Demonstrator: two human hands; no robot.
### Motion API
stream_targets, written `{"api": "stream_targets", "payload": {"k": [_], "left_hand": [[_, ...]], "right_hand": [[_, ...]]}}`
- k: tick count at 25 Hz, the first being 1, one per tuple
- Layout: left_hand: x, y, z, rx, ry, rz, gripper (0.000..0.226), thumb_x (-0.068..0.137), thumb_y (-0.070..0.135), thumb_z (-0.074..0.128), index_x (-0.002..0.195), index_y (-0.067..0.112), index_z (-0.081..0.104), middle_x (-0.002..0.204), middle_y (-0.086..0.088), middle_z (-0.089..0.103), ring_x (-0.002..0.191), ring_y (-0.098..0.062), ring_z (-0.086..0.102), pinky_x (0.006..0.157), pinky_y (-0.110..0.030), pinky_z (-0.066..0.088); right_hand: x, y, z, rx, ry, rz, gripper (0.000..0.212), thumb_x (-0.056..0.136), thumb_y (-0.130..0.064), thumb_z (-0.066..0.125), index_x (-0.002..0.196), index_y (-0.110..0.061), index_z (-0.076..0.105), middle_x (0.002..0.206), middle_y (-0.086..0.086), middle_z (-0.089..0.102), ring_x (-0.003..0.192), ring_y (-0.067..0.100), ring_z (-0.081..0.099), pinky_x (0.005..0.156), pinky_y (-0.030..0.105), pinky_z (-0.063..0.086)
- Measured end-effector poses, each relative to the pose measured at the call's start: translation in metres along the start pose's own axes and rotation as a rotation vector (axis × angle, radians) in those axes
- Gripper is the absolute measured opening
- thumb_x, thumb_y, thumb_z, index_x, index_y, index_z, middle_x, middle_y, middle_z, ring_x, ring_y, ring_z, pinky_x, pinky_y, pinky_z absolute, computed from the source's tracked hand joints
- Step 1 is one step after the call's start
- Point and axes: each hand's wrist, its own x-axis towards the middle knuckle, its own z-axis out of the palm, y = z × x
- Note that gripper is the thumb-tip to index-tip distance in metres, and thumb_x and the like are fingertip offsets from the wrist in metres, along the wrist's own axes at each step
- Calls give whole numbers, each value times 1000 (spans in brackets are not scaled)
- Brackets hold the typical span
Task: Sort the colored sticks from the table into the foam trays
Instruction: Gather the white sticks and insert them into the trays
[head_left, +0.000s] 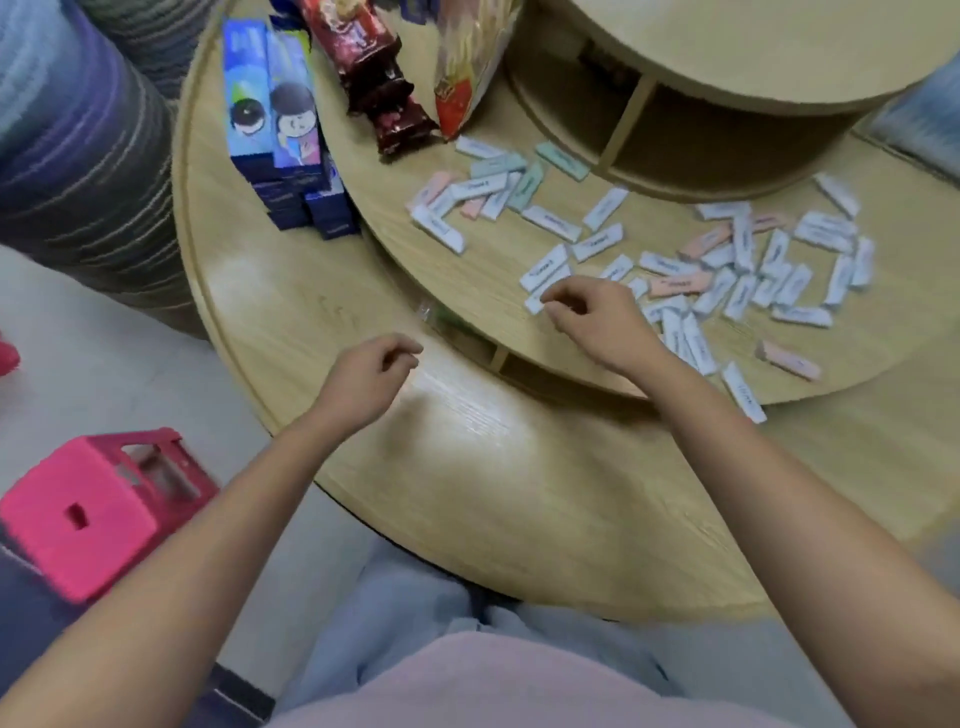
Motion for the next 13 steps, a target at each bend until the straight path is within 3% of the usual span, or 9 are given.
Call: {"api": "stream_targets", "payload": {"k": [3,7,10,13], "left_hand": [[89,62,-38,140,36,204,22,93,20,51,111,21,65,100,6,63,92,-12,56,77,-25,41],[180,119,-49,291,55,410,28,90,17,48,112,18,66,111,-5,66,103,-24,59,85,-35,46],[223,137,-38,450,19,480,29,91,22,47,114,17,63,115,-6,63,107,-27,56,84,-37,45],[248,146,-27,629,-32,526,30,92,30,49,118,17,60,113,-9,58,104,-29,55,79,-38,45]], "right_hand": [[52,-5,-25,1,179,106,18,92,-16,53,102,-13,67,93,-1,64,85,11,55,74,23,40],[127,-5,-44,-90,310,191,16,92,-17,51,99,-14,65,100,3,64,89,17,57,77,32,47],[170,0,-39,-246,299,190,21,94,-19,49,108,-13,62,109,6,59,97,22,56,80,37,49],[194,6,-28,-451,284,160,21,94,-16,48,111,-9,59,109,9,54,95,25,54,70,35,45]]}}
